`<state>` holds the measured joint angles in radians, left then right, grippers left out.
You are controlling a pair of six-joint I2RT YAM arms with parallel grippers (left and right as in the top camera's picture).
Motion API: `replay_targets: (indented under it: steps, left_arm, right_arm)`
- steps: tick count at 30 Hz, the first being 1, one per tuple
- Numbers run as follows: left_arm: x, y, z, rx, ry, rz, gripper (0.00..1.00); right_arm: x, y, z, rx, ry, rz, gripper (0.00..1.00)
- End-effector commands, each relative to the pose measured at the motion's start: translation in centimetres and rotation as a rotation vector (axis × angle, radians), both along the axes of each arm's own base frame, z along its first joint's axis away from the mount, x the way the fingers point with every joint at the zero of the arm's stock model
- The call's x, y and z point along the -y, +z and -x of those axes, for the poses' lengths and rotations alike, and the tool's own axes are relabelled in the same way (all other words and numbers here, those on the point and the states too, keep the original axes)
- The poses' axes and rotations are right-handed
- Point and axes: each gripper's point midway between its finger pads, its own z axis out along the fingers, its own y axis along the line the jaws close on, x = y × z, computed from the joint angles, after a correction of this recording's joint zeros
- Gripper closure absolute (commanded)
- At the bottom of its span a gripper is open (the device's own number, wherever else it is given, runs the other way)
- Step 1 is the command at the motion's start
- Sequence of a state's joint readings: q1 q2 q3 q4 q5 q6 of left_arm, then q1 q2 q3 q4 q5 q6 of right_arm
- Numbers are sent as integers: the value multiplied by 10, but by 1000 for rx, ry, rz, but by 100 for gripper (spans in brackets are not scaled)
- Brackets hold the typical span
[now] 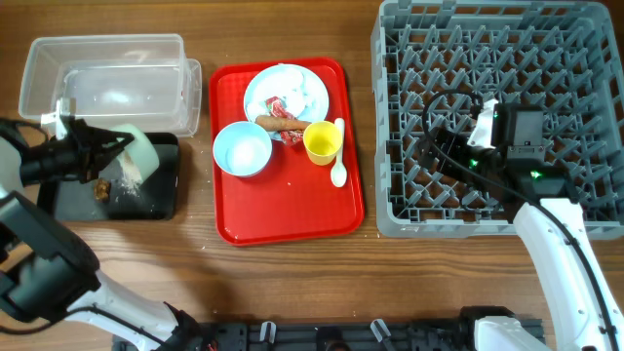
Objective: Sort waste into correct bins and load items into the dishwasher rack
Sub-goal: 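Carry the green bowl left and pour the rice onto the black tray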
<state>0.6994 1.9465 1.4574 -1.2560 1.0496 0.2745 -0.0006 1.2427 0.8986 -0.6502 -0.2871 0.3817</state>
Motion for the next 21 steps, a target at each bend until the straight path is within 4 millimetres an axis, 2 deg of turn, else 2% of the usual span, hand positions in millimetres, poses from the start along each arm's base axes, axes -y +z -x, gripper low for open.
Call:
replay_targets:
  steps: [1, 4, 14, 19, 21]
  left_arm:
    - [-9, 19, -12, 114, 74, 192, 96]
    - [-13, 32, -12, 119, 128, 296, 96]
    - [-21, 57, 6, -28, 271, 546, 96]
    - [-19, 60, 7, -51, 281, 575, 96]
    - [-23, 58, 4, -6, 273, 542, 96]
  right_arm:
    - [-2, 1, -2, -4, -2, -6, 0]
    - [-2, 0, -2, -5, -4, -4, 0]
    - [-2, 0, -2, -6, -6, -6, 1]
    - [-2, 1, -2, -14, -29, -25, 0]
    - [-2, 1, -2, -19, -45, -35, 1]
